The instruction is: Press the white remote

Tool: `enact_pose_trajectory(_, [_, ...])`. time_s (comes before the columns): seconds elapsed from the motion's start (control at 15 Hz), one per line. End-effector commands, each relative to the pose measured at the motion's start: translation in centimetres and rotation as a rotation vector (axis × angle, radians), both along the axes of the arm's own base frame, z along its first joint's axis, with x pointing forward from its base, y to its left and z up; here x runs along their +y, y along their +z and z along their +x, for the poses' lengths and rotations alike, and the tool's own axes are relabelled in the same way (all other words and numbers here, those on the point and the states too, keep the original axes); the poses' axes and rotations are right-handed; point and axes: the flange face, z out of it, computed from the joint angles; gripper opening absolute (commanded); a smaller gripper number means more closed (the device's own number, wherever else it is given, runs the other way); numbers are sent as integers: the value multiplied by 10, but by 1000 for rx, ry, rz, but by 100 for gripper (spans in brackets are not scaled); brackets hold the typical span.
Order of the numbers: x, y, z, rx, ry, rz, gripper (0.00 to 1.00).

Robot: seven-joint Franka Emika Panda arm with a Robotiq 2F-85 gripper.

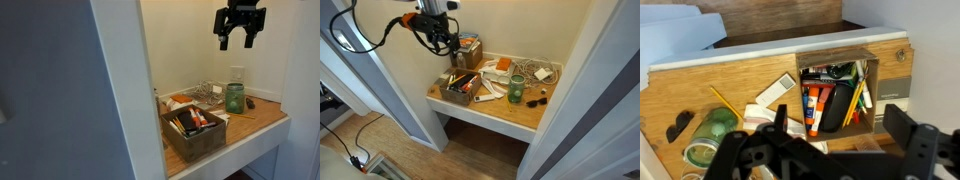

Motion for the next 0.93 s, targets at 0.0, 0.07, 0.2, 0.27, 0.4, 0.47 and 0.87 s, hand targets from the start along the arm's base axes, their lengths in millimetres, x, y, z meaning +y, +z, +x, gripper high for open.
enact_pose_trajectory(0.0, [-34, -34, 32, 93, -88, 101, 66])
enact_pose_trajectory(0.07, [-46, -45, 38, 116, -120, 126, 59])
enact_pose_trajectory(0.2, [-68, -65, 47, 149, -180, 175, 44])
enact_pose_trajectory(0.27, [-76, -76, 51, 168, -202, 205, 38])
enact_pose_trajectory(0.4, [-92, -95, 58, 192, -251, 253, 23])
enact_pose_trajectory(0.47, [-99, -105, 61, 209, -275, 278, 16])
enact_pose_trajectory(0.87, [-129, -166, 79, 291, -413, 369, 0])
